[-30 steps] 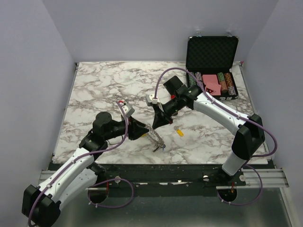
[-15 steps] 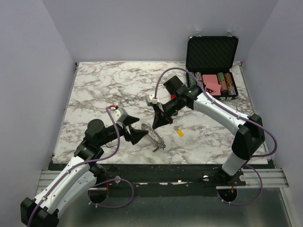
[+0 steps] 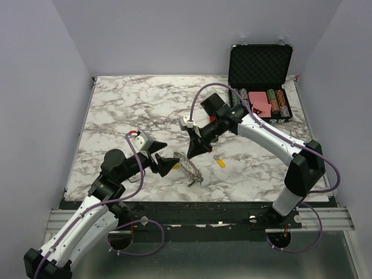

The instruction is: Put the keys on the keyring

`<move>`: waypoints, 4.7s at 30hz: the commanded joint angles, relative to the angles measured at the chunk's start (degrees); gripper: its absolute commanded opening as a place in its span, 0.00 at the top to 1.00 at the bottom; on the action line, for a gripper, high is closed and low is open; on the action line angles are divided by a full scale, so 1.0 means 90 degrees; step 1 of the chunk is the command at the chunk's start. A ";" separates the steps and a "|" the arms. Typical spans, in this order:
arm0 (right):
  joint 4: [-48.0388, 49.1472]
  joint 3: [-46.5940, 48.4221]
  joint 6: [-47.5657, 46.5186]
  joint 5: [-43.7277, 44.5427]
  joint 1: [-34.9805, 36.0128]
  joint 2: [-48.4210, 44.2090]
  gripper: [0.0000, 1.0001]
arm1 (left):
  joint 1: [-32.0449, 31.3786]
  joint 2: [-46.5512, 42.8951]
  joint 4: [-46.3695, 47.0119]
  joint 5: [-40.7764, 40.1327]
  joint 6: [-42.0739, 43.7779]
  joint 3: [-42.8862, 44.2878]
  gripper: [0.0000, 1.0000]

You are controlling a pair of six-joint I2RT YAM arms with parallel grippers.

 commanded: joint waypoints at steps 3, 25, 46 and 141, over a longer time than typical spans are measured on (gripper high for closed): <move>-0.0052 0.0163 -0.0060 -0.0142 0.0016 -0.0032 0.99 | -0.0010 -0.0205 -0.0144 -0.0383 -0.0003 0.0020 0.03; -0.0072 0.0144 -0.0099 -0.0132 0.0016 -0.0052 1.00 | -0.0019 -0.0400 -0.0145 -0.0452 -0.0247 -0.0038 0.01; -0.0150 0.0134 -0.0177 -0.0142 0.0016 -0.0052 1.00 | -0.0019 -0.0469 0.0041 -0.0237 -0.0198 -0.0126 0.02; -0.0413 0.0242 -0.0441 -0.0142 0.0026 0.0026 1.00 | -0.0010 -0.0410 0.0597 0.0173 -0.0110 -0.0302 0.04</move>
